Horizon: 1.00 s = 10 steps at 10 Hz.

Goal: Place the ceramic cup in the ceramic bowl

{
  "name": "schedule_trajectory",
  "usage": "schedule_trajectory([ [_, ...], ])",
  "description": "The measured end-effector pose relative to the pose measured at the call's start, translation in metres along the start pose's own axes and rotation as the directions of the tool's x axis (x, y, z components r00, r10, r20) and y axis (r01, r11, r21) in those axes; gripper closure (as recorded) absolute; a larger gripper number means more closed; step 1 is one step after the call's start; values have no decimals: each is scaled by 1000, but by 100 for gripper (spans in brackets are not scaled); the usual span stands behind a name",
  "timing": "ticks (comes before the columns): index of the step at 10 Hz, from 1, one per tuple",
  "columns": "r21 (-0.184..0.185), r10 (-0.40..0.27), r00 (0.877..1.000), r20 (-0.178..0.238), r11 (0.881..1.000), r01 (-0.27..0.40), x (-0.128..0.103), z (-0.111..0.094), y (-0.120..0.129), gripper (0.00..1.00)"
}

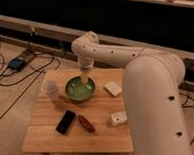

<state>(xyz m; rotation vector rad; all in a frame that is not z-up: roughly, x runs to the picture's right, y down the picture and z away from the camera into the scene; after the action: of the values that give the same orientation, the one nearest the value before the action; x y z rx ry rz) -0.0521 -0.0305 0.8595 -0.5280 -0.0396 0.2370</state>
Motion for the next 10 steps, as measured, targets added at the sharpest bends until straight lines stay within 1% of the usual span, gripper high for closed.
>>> schedule_trajectory([
  [6,1,-2,1000,2,1000,2,-1,-1,0,39],
  [7,0,-19,1000,23,1000,19,-9,-7,1,39],
  [8,-1,-55,997,52,999,55,-25,-16,6,39],
  [9,2,-116,990,85,993,116,-46,-28,13,39],
  [10,6,-164,981,105,986,164,-60,-38,19,39],
])
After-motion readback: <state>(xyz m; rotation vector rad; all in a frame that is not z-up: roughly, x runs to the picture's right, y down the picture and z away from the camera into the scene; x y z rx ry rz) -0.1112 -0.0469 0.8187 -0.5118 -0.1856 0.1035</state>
